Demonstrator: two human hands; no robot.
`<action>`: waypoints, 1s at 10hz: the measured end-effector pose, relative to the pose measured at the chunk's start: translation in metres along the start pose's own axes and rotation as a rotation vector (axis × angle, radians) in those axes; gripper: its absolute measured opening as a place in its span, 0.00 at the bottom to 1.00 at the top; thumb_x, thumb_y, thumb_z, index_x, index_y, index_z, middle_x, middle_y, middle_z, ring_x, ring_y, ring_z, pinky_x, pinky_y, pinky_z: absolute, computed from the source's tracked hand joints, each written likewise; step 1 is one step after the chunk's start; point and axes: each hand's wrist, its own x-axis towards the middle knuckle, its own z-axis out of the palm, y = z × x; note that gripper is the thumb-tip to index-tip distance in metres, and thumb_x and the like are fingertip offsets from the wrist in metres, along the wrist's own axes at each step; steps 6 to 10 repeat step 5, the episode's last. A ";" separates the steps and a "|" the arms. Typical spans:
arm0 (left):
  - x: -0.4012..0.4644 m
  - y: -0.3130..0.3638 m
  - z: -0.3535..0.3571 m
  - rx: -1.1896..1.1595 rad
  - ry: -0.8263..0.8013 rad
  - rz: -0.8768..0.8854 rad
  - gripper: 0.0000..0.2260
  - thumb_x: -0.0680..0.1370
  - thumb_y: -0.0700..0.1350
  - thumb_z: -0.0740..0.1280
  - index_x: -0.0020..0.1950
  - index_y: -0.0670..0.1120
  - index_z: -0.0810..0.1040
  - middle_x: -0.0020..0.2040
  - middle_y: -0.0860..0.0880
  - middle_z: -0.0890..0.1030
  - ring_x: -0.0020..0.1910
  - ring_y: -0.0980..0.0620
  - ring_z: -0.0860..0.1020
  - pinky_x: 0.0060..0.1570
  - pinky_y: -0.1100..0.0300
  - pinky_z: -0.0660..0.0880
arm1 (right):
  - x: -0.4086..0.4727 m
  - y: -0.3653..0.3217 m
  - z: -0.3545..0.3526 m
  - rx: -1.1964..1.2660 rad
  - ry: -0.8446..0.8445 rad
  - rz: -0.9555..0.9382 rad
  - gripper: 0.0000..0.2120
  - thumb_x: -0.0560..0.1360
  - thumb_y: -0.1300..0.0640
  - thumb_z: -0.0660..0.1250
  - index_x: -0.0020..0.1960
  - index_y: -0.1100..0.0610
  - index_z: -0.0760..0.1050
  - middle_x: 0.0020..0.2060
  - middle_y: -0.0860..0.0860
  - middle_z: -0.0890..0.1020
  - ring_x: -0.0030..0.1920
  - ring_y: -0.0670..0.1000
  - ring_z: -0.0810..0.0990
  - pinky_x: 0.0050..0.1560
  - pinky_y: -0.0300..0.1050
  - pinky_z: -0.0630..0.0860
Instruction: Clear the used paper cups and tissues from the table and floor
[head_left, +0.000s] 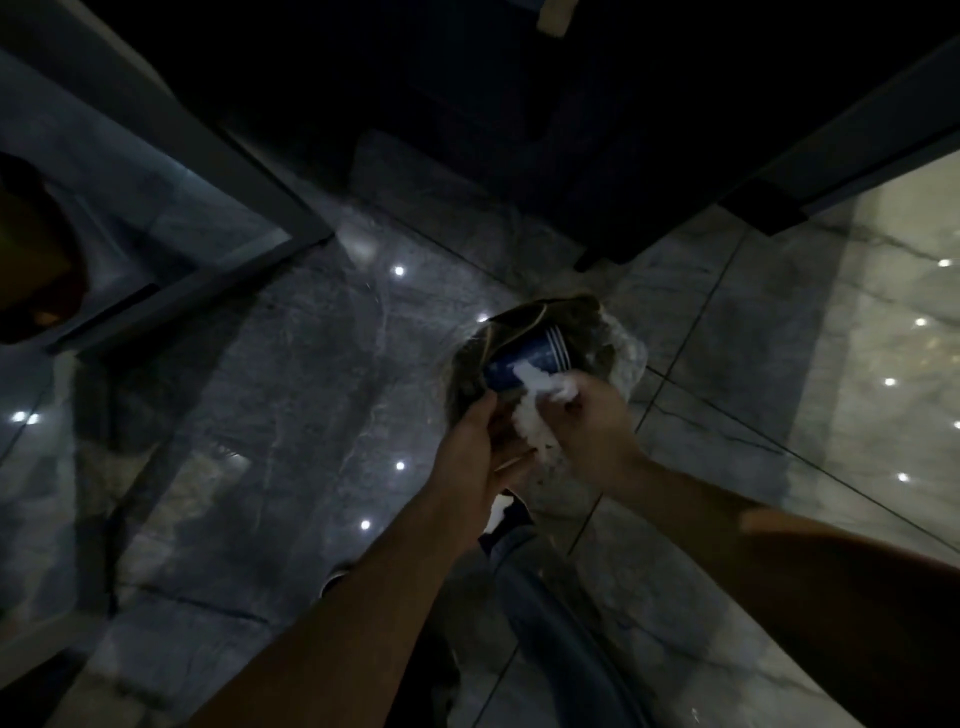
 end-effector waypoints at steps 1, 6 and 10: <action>-0.001 0.004 -0.002 0.085 0.050 0.004 0.13 0.83 0.50 0.60 0.60 0.45 0.77 0.53 0.47 0.84 0.54 0.46 0.81 0.52 0.54 0.79 | 0.019 0.008 0.000 0.041 0.029 0.175 0.08 0.75 0.59 0.68 0.49 0.64 0.79 0.46 0.62 0.84 0.46 0.59 0.82 0.50 0.55 0.80; -0.109 0.021 -0.087 0.357 0.323 0.180 0.06 0.79 0.36 0.66 0.43 0.40 0.81 0.35 0.44 0.81 0.32 0.51 0.78 0.30 0.64 0.77 | -0.044 -0.055 -0.018 -0.139 -0.094 0.271 0.06 0.75 0.60 0.66 0.51 0.57 0.80 0.45 0.58 0.85 0.47 0.59 0.83 0.51 0.57 0.81; -0.109 0.021 -0.087 0.357 0.323 0.180 0.06 0.79 0.36 0.66 0.43 0.40 0.81 0.35 0.44 0.81 0.32 0.51 0.78 0.30 0.64 0.77 | -0.044 -0.055 -0.018 -0.139 -0.094 0.271 0.06 0.75 0.60 0.66 0.51 0.57 0.80 0.45 0.58 0.85 0.47 0.59 0.83 0.51 0.57 0.81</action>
